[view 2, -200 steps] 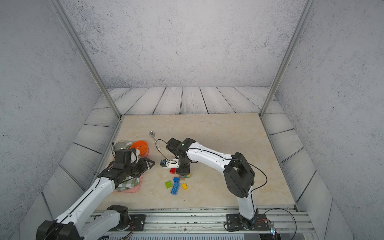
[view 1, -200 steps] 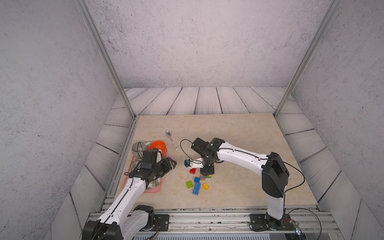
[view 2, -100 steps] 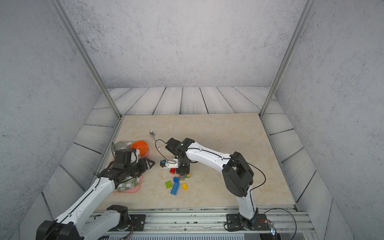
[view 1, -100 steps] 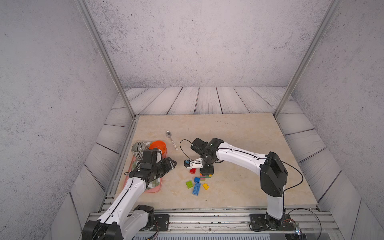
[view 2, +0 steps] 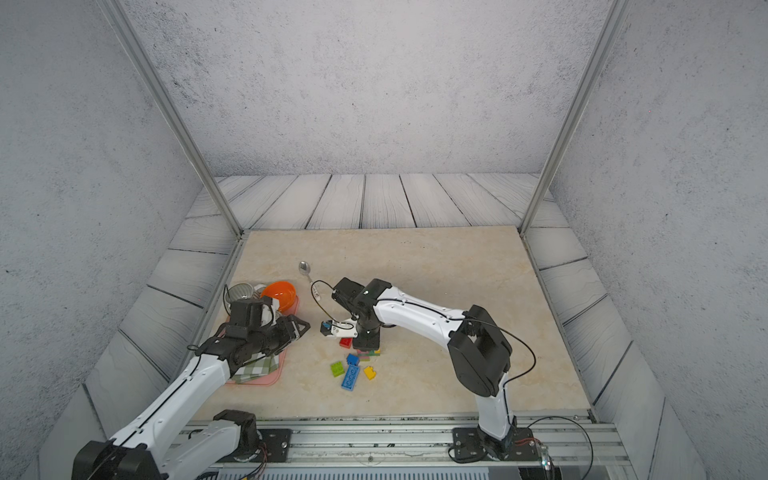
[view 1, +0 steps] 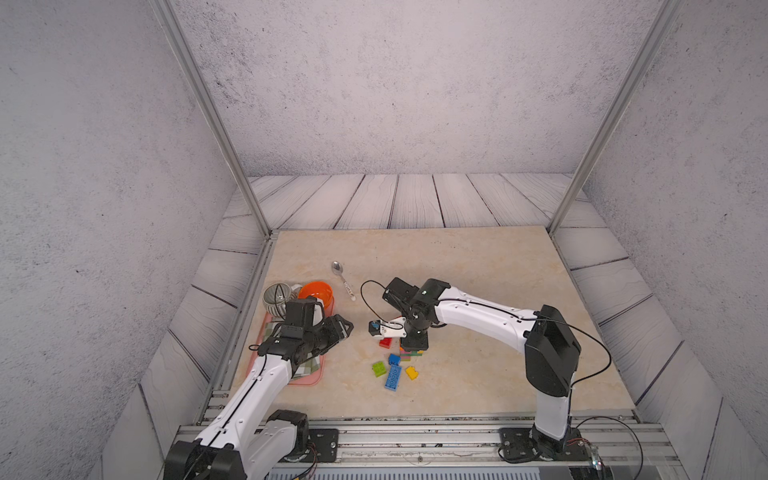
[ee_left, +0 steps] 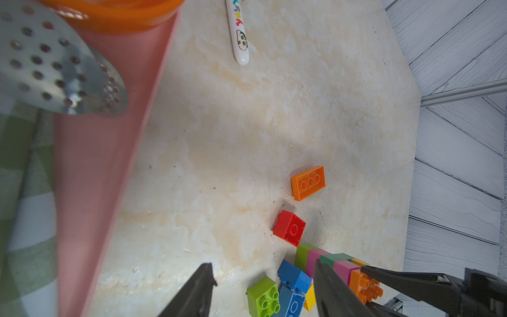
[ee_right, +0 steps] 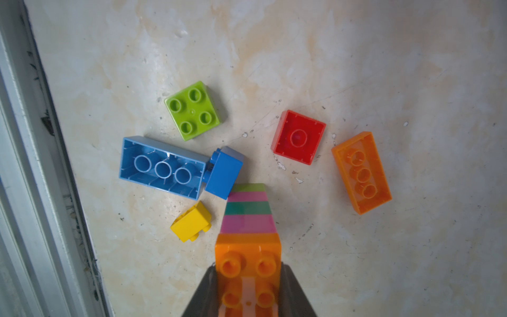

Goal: Assemble the letter p with lego
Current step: Assemble the lego brick with the lego brick.

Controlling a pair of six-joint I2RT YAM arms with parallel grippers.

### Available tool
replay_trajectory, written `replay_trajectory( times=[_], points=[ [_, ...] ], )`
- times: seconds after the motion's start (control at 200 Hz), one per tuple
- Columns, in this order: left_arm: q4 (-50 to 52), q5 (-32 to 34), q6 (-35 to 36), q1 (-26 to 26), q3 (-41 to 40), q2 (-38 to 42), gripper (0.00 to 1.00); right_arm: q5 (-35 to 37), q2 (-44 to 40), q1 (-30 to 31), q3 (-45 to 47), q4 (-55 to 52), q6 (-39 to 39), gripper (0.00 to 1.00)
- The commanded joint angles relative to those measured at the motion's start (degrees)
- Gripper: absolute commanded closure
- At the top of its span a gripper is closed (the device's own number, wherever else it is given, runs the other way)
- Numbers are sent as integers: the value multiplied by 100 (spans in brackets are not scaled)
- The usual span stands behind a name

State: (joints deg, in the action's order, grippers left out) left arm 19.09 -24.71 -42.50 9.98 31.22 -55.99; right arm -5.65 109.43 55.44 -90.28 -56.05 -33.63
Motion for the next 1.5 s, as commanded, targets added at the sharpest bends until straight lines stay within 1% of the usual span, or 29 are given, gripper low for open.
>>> replay_trajectory(
  times=[0.0,0.245,0.38,0.535,0.776,1.141,1.306,1.411,1.496],
  points=[
    [42,30,31,-57,-45,26,38,-45,375,81,317,-337,-41,100],
    [86,36,28,-57,-46,82,38,-143,194,80,-422,-730,-29,100],
    [86,41,18,-56,-53,114,38,-116,212,77,-618,-893,-28,100],
    [86,42,15,-57,-57,123,38,-121,142,79,-553,-803,40,100],
    [77,54,11,-57,-80,158,38,116,71,66,-246,-596,62,100],
    [74,69,12,-57,-72,177,38,-7,202,29,-171,-539,-17,100],
    [77,63,11,-57,-68,176,38,-63,319,29,-97,-684,-138,100],
    [68,66,5,-57,-67,167,38,29,366,35,-9,-722,-180,100],
    [50,46,7,-56,-59,150,38,19,240,28,44,-645,-160,100]
  ],
)
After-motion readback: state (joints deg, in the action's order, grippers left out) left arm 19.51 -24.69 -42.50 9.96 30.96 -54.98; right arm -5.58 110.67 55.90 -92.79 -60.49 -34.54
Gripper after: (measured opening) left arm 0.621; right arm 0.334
